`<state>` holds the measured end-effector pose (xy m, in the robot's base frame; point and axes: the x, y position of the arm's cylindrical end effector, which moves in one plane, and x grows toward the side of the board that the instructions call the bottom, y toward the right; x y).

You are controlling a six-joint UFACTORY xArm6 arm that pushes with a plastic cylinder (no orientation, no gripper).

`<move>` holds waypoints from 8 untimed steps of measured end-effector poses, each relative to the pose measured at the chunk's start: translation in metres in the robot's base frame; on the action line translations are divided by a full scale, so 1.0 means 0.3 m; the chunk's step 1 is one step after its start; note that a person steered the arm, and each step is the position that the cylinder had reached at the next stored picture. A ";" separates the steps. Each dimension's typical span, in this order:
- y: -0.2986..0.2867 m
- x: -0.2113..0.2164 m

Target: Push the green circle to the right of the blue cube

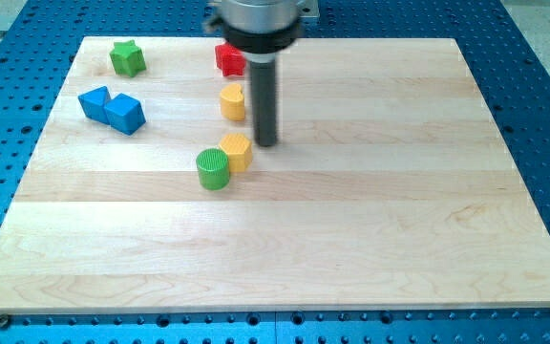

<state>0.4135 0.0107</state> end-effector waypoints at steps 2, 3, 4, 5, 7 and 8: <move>-0.237 0.302; -0.271 0.180; -0.341 0.144; -0.341 0.060; -0.380 0.007; -0.400 0.006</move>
<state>0.4154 -0.1093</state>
